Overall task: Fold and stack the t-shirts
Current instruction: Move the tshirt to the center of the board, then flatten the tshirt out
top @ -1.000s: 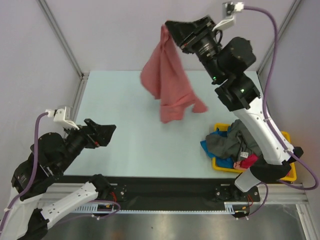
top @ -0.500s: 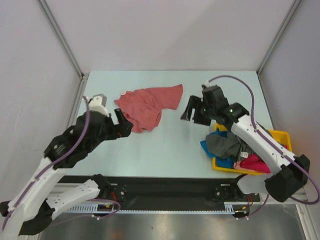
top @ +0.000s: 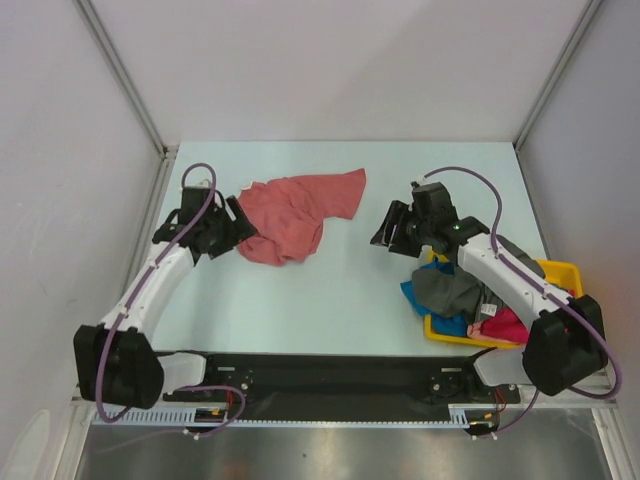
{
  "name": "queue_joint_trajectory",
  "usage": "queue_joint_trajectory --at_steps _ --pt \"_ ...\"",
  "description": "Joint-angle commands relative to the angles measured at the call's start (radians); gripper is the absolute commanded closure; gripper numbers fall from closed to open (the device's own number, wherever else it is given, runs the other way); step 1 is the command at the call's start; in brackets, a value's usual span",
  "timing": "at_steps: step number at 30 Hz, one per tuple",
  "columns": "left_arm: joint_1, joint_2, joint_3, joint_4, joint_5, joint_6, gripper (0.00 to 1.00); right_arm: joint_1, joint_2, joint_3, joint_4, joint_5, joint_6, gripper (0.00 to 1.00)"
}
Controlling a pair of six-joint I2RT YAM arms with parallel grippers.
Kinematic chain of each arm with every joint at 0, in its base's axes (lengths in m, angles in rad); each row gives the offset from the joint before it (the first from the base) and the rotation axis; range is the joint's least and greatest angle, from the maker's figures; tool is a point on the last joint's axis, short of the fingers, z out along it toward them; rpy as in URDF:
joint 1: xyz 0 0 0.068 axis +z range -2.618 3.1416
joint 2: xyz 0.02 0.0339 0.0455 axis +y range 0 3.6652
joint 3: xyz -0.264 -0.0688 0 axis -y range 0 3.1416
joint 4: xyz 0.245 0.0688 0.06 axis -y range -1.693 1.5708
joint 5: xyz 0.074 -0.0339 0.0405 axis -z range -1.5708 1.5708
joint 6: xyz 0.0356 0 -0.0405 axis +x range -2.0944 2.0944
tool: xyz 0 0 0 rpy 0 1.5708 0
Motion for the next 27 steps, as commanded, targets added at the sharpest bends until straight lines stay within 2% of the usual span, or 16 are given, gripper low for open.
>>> queue_joint_trajectory --at_steps 1,3,7,9,10,14,18,22,25,27 --pt "0.085 0.078 -0.002 0.196 0.095 0.042 0.19 -0.02 0.032 0.018 -0.068 0.002 -0.079 0.38" --pt "0.125 0.124 0.001 0.238 0.15 0.042 0.18 -0.017 0.056 0.037 -0.149 0.056 -0.11 0.29" --pt "0.139 0.244 0.051 0.258 0.184 0.068 0.15 -0.01 0.073 0.075 -0.272 0.156 -0.136 0.21" --pt "0.139 0.306 0.077 0.262 0.181 0.063 0.14 -0.009 0.079 0.084 -0.283 0.161 -0.166 0.18" --pt "0.14 0.324 0.094 0.264 0.181 0.062 0.12 -0.007 0.082 0.083 -0.268 0.107 -0.176 0.17" --pt "0.144 0.401 0.128 0.307 0.212 0.051 0.12 0.025 0.15 0.084 -0.098 -0.091 -0.131 0.12" --pt "0.154 0.476 0.159 0.359 0.209 0.056 0.11 0.106 0.288 0.083 0.231 -0.249 -0.033 0.04" --pt "0.206 0.575 0.225 0.364 0.233 0.042 0.12 0.134 0.441 0.132 0.387 -0.278 0.072 0.0" --pt "0.228 0.644 0.274 0.357 0.243 0.04 0.14 0.152 0.516 0.184 0.482 -0.29 0.117 0.03" --pt "0.231 0.677 0.31 0.35 0.252 0.045 0.15 0.172 0.558 0.233 0.489 -0.292 0.128 0.07"
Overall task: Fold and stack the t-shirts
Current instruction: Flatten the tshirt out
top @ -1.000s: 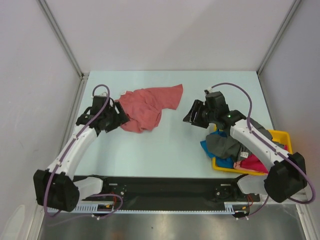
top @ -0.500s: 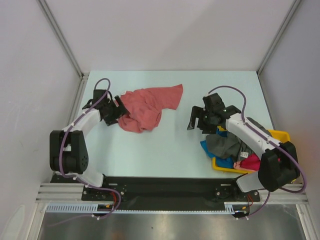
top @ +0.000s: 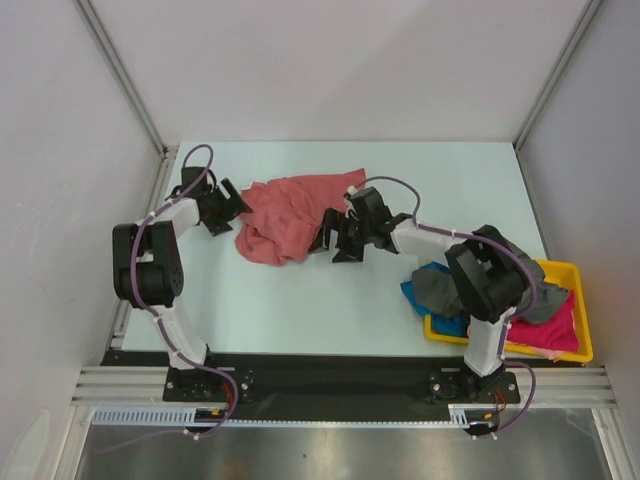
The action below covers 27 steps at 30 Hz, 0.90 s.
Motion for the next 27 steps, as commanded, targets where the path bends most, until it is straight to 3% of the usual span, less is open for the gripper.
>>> queue_joint_trajectory --at_steps 1,8,14,16,18,19,20,21,27 --pt "0.013 0.066 0.087 0.01 0.037 0.013 0.16 0.024 0.065 0.103 0.166 -0.044 0.074 0.1" --pt "0.028 0.143 0.142 0.053 0.052 0.017 0.23 0.049 0.174 0.17 0.225 -0.047 0.127 0.22" --pt "0.041 0.197 0.217 0.061 0.051 0.036 0.41 0.041 0.245 0.271 0.157 -0.027 0.105 0.35" --pt "0.039 0.207 0.248 0.062 0.049 0.042 0.53 0.035 0.265 0.314 0.149 -0.027 0.102 0.45" --pt "0.039 0.215 0.277 0.055 0.052 0.051 0.79 0.026 0.268 0.342 0.129 -0.004 0.089 0.68" --pt "0.039 0.211 0.286 0.046 0.048 0.053 0.88 0.02 0.265 0.357 0.044 0.011 0.063 0.85" --pt "0.039 0.204 0.292 0.024 0.035 0.056 1.0 0.009 0.257 0.388 0.008 0.037 0.046 0.93" --pt "0.038 0.186 0.286 0.019 0.029 0.054 1.0 0.004 0.248 0.406 -0.033 0.051 0.024 1.0" --pt "0.022 -0.172 0.122 0.009 -0.052 0.062 1.0 -0.017 0.049 0.512 -0.368 0.22 -0.199 1.0"
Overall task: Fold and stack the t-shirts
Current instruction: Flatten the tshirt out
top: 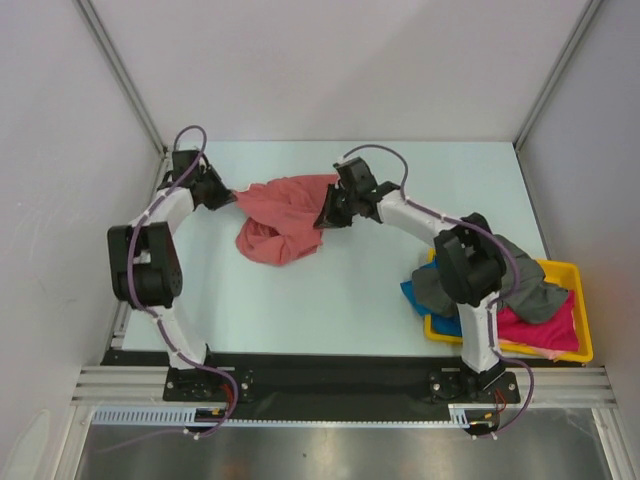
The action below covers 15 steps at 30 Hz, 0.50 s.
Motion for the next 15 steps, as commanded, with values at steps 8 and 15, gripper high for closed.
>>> queue_joint_trajectory --at_steps 8,15 --pt "-0.079 -0.926 -0.195 -0.164 -0.145 0.04 1.0 -0.015 -0.54 0.131 -0.52 0.326 -0.289 1.0" --pt "-0.257 -1.184 -0.028 -0.422 -0.4 0.129 1.0 -0.011 -0.748 0.301 -0.71 0.418 -0.315 1.0"
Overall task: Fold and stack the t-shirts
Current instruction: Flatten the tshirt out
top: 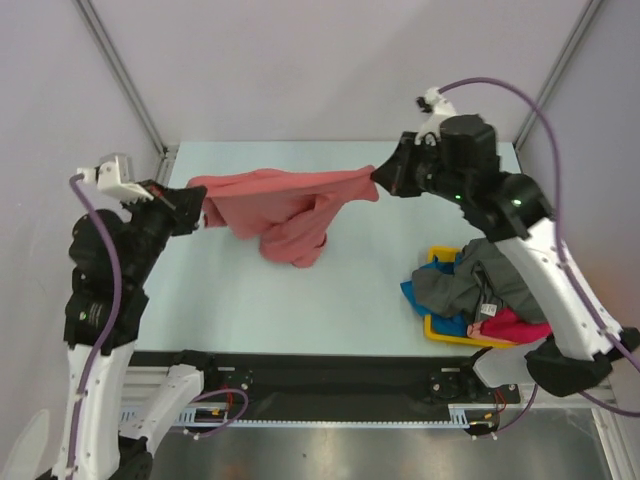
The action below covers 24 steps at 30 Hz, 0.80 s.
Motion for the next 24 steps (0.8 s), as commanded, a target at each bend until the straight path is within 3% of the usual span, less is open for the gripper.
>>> queue_joint_trajectory --at_steps 1,9,13,18,21,24 --pt "-0.008 -0.056 0.085 -0.165 -0.226 0.079 1.0 -0.011 -0.052 0.125 -0.23 0.144 -0.059 1.0" --pt "-0.111 0.074 0.342 -0.206 -0.394 0.192 1.0 -0.049 -0.024 0.363 -0.326 0.195 -0.105 1.0" --pt "-0.136 0.192 0.411 -0.161 -0.375 0.205 1.0 -0.118 0.034 0.415 -0.297 0.166 -0.123 1.0" --pt "-0.145 0.379 0.495 -0.117 -0.284 0.196 1.0 -0.154 0.092 0.336 -0.239 0.02 -0.106 1.0" --pt "-0.152 0.454 0.507 -0.061 -0.142 0.116 1.0 -0.149 0.068 0.183 -0.151 -0.052 -0.05 0.9" --pt "-0.171 0.513 0.542 0.021 -0.078 0.029 1.0 -0.155 0.028 0.045 -0.111 -0.105 -0.026 0.72"
